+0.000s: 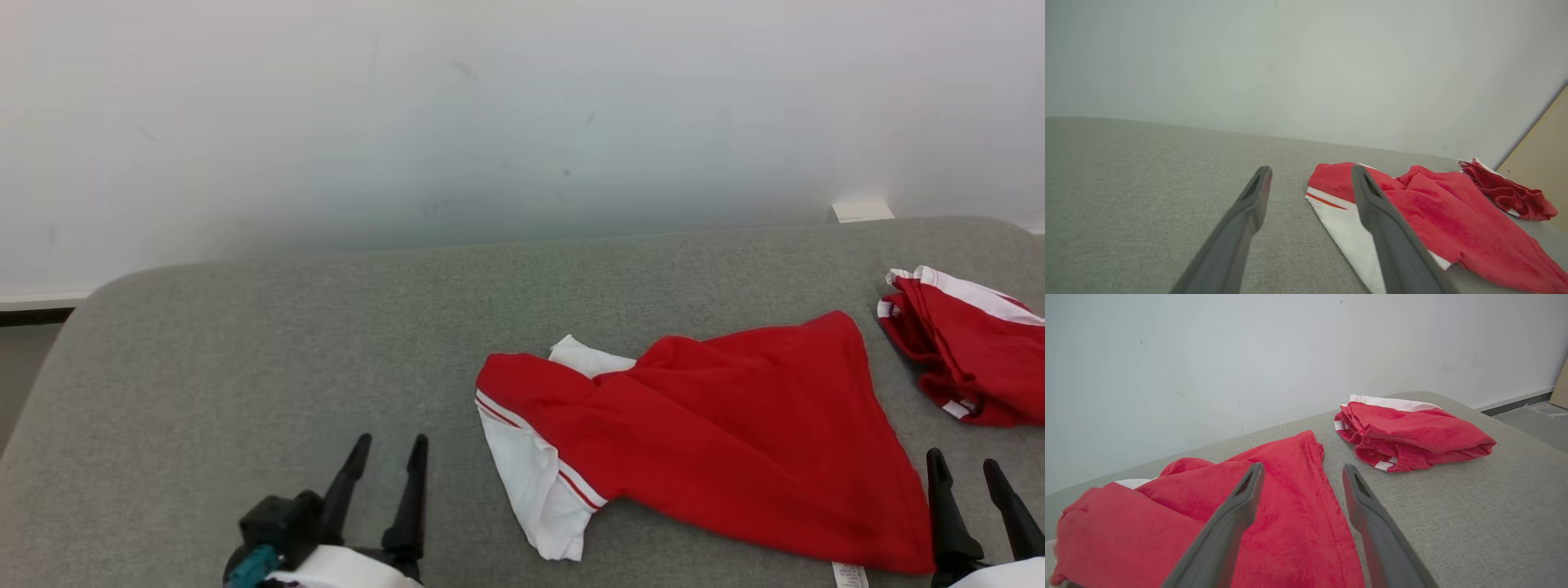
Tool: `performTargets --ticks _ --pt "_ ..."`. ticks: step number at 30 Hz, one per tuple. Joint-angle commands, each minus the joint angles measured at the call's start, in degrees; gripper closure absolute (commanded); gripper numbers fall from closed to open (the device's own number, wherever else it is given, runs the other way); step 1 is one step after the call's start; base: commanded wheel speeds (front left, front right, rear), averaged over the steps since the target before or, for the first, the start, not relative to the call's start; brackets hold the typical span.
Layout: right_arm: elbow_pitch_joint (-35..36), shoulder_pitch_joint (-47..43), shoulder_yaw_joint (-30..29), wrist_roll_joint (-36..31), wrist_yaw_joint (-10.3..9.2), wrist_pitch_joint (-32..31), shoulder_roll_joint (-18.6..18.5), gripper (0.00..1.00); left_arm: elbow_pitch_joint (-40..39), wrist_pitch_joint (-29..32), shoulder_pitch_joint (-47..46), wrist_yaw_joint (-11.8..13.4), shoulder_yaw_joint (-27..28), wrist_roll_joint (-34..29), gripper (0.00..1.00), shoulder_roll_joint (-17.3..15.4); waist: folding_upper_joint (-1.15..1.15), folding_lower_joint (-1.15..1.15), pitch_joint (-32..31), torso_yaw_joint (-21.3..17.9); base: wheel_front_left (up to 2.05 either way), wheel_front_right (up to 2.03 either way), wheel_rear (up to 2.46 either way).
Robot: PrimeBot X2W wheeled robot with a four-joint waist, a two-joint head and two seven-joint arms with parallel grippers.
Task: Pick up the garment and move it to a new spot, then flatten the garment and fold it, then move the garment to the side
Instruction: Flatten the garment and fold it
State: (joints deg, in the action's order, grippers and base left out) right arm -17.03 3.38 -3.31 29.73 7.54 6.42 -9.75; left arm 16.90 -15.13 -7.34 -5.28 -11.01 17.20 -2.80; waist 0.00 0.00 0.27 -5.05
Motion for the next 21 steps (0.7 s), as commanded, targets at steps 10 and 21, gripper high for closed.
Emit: performTargets --ticks 10,21 --pt "0.3 1.2 1.1 -0.7 -0.12 -0.3 0.4 0.0 7.3 6.2 -6.2 -1.6 -9.2 3.9 0.0 -0.2 0.0 0.0 1.4 -3.1 0.0 0.0 0.0" --pt "-0.6 2.3 2.1 -0.3 -0.12 0.2 1.0 0.0 15.1 11.4 -10.3 -1.4 -14.2 3.3 0.0 -0.4 0.0 0.0 2.4 -7.7 0.0 0.0 0.0"
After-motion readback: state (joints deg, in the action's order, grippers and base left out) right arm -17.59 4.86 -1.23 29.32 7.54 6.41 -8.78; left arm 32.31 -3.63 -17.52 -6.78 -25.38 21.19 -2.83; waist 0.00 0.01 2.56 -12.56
